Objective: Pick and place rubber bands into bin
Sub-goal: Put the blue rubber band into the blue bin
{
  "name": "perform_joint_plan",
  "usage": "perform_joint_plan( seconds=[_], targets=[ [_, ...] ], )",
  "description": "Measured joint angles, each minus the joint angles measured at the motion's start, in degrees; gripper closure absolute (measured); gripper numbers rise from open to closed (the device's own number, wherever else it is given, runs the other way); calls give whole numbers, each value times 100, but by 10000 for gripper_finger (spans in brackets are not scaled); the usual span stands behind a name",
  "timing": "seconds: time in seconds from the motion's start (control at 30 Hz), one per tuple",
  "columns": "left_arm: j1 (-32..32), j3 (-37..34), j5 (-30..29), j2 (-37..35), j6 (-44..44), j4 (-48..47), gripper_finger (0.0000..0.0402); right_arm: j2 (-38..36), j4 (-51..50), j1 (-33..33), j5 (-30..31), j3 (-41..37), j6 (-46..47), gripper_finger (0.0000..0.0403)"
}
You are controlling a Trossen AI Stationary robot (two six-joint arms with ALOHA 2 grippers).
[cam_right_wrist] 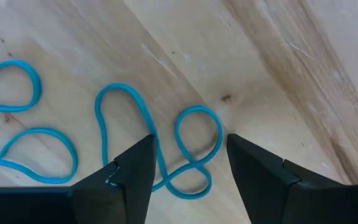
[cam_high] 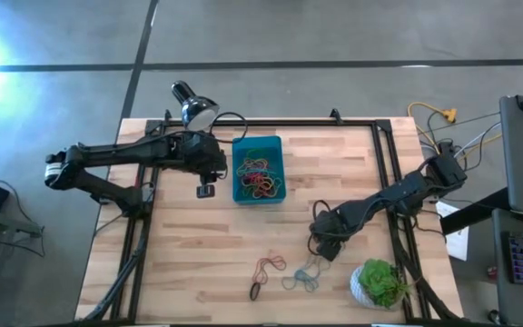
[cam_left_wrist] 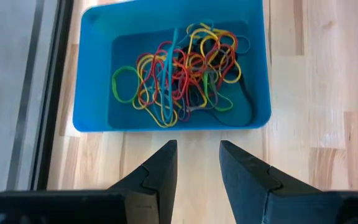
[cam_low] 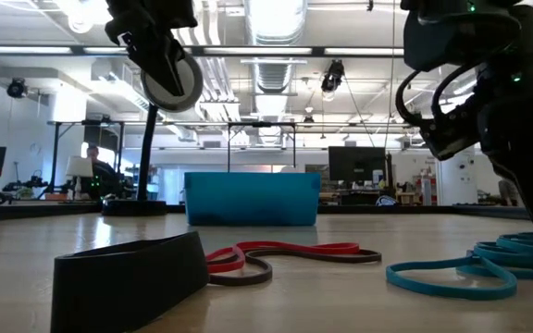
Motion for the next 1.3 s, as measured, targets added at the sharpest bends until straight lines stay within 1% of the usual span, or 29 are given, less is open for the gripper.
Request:
perform_joint_plan(
  seconds=[0.17,0.43,0.63,0.77,0.9,0.97,1.2,1.3],
  targets=[
    [0,2,0,0,81,28,297,7,-25,9,-12,2,-69,237],
    [4,-1,0,0,83,272,297,15,-76,9,-29,-23,-103,323],
    [2,-1,0,0,83,279,297,24,-9,17,-31,-24,-124,387],
    [2,-1,0,0,83,269,297,33,-31,20,27,49,-329,394],
    [2,5,0,0,86,255,297,60,-155,27,221,273,-705,394],
    [2,10,0,0,86,263,297,74,-59,20,413,477,-892,395],
    [0,10,0,0,86,255,297,37,-256,-17,1024,1146,-1685,395],
    [0,10,0,0,86,257,297,39,-544,-73,1503,1514,-2047,395]
  ],
)
